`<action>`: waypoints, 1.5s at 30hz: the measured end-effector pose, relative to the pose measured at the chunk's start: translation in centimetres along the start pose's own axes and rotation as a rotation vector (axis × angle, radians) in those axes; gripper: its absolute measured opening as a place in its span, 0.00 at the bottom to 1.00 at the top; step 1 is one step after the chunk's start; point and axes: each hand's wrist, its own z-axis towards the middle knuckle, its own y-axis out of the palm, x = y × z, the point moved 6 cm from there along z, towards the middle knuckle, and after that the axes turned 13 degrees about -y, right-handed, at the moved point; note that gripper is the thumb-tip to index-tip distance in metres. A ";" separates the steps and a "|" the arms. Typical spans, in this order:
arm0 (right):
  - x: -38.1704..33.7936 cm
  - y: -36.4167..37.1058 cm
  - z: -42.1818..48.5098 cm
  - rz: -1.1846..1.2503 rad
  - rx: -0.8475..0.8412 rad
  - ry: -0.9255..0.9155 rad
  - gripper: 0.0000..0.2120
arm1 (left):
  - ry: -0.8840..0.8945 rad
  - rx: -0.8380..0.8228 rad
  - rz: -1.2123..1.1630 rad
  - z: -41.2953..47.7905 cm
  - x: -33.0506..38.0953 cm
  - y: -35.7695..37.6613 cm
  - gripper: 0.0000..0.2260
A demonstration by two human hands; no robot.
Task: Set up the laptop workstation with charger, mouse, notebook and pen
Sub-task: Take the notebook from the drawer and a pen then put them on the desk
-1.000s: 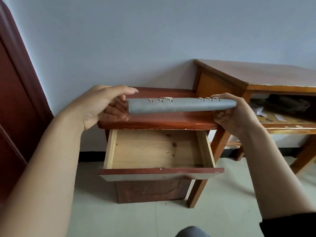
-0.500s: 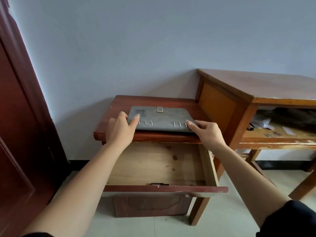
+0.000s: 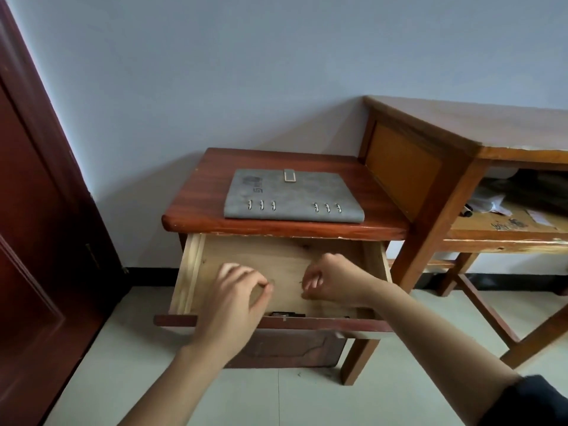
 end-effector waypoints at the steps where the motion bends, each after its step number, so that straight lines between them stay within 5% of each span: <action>1: 0.5 1.2 0.6 -0.022 -0.088 0.019 0.06 | -0.054 -0.058 0.008 -0.4 -0.4 0.8 0.13; 8: 1.4 4.4 3.2 0.011 -0.391 0.066 0.08 | -0.240 -0.223 0.169 -0.8 -0.8 1.8 0.15; 18: -0.4 5.2 5.1 -0.354 -0.583 0.067 0.16 | -0.240 -0.276 0.176 -0.8 -0.3 1.7 0.17; 23: 0.0 5.3 5.0 -0.308 -0.633 0.129 0.14 | -0.138 -0.293 0.114 -1.2 -0.4 1.6 0.18; 32: 1.8 4.7 1.9 0.022 -0.600 0.260 0.17 | -0.083 -0.292 0.055 -1.5 -1.1 2.0 0.17; 37: 1.9 4.2 0.8 0.107 -0.518 0.301 0.11 | -0.102 -0.346 0.043 -1.7 -1.1 2.0 0.16; 42: 1.1 3.5 0.0 0.020 -0.335 0.314 0.14 | -0.083 -0.375 0.069 -1.7 -0.2 1.2 0.15; 45: -0.7 0.8 -1.2 0.045 -0.052 0.244 0.13 | -0.029 -0.391 -0.015 -1.8 -0.7 0.9 0.16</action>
